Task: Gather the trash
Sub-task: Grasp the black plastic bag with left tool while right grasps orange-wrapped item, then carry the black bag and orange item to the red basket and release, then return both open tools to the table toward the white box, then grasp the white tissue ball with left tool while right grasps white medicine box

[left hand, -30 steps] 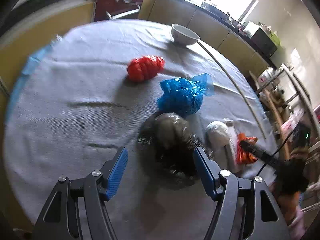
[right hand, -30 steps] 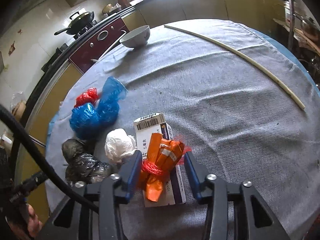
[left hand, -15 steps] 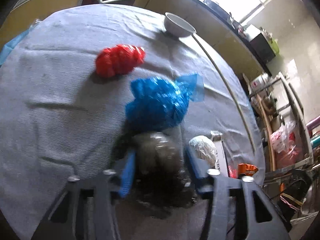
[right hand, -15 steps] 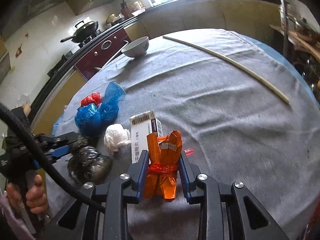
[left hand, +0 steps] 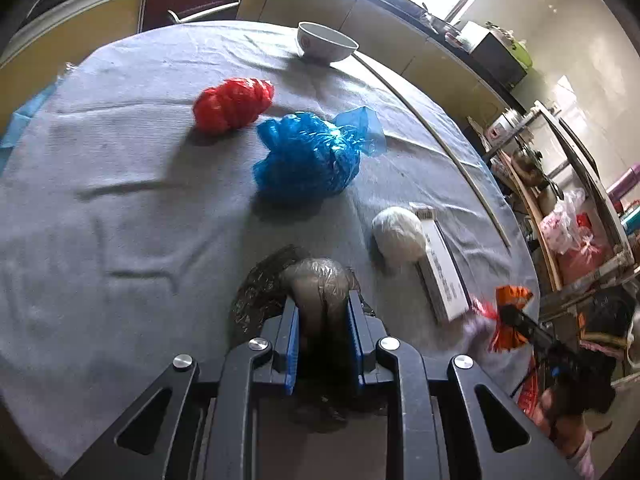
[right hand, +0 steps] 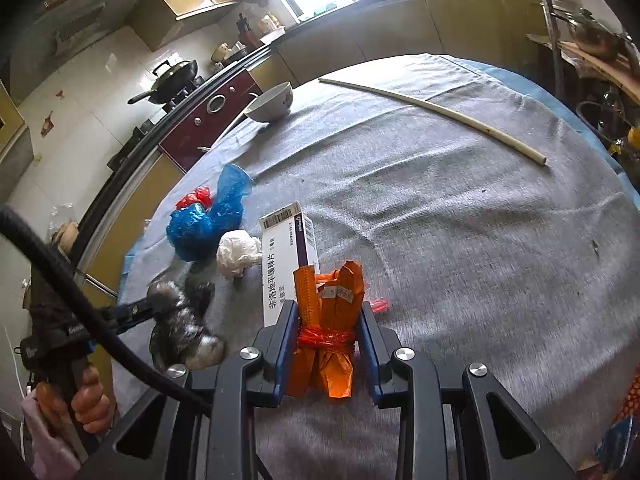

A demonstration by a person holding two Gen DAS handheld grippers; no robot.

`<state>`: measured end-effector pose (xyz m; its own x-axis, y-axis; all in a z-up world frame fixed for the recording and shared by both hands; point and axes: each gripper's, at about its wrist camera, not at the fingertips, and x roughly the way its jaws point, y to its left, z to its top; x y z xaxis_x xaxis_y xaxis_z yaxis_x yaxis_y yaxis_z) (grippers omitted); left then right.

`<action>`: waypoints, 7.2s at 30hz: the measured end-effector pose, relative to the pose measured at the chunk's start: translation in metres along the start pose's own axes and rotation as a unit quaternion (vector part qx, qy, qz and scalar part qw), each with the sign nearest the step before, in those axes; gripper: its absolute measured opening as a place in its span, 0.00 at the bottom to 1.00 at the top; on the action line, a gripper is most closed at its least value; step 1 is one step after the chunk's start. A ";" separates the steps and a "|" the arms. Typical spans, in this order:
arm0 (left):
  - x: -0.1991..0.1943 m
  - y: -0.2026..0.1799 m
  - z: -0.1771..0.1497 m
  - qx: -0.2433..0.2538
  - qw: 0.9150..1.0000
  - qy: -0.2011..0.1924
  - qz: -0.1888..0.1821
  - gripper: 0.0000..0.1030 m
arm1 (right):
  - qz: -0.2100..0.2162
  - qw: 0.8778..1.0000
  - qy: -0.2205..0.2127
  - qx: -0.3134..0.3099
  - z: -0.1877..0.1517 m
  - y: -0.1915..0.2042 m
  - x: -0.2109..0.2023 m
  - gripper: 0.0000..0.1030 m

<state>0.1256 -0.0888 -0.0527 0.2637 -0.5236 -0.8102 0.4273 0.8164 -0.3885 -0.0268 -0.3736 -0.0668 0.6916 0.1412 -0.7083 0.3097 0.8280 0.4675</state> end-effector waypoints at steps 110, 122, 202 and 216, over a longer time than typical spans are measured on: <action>0.044 -0.367 -0.178 0.388 0.900 0.119 -0.157 0.23 | -0.142 0.959 -0.086 0.228 -0.135 -0.245 -0.220 0.31; 0.034 -0.341 -0.168 0.383 0.912 0.090 -0.120 0.60 | -0.123 0.956 -0.091 0.249 -0.137 -0.247 -0.222 0.34; 0.059 -0.085 0.029 0.004 0.999 0.020 0.035 0.72 | -0.079 0.992 0.012 -0.093 -0.020 -0.017 -0.015 0.49; 0.089 -0.086 0.032 -0.015 0.999 0.026 0.044 0.37 | -0.071 0.992 0.035 -0.096 -0.034 -0.021 -0.016 0.61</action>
<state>0.1397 -0.2132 -0.0772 0.2536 -0.4363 -0.8633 0.3779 0.8663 -0.3268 -0.0660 -0.3747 -0.0831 0.6009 0.0466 -0.7980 0.2673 0.9291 0.2555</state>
